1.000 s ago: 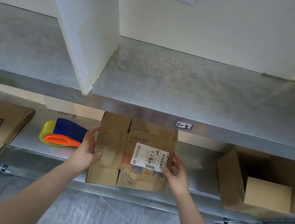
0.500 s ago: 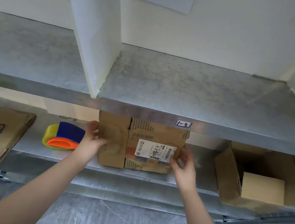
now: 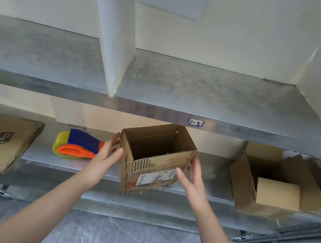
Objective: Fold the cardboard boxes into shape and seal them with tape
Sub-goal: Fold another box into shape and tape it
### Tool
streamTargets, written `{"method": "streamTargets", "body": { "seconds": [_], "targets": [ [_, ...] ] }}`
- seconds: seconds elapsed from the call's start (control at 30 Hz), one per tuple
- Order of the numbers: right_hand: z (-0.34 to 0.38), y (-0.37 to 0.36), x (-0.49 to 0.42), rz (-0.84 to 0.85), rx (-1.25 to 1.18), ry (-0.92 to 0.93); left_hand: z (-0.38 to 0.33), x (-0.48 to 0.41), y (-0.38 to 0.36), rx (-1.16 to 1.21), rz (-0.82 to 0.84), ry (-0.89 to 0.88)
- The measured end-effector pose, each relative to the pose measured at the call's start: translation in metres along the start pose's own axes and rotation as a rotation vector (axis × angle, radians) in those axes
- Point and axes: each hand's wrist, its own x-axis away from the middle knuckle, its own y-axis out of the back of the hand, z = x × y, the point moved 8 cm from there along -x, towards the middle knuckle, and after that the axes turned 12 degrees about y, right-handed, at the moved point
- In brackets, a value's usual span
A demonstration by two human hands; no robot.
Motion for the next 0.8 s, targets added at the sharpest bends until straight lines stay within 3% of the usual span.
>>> {"method": "streamTargets", "body": {
  "seconds": [0.17, 0.43, 0.63, 0.8],
  "targets": [
    [0.009, 0.008, -0.003, -0.03, 0.036, 0.012, -0.004, 0.01, -0.017, -0.071, 0.11, -0.061],
    [0.007, 0.014, 0.004, -0.091, 0.26, 0.107, -0.005, -0.001, -0.012, -0.201, -0.044, -0.123],
    [0.022, 0.007, 0.009, -0.092, 0.274, 0.179, 0.002, -0.012, -0.01, -0.181, 0.13, -0.026],
    [0.02, 0.002, 0.002, -0.102, 0.299, 0.157, -0.003, -0.014, -0.001, -0.228, -0.03, -0.07]
  ]
}}
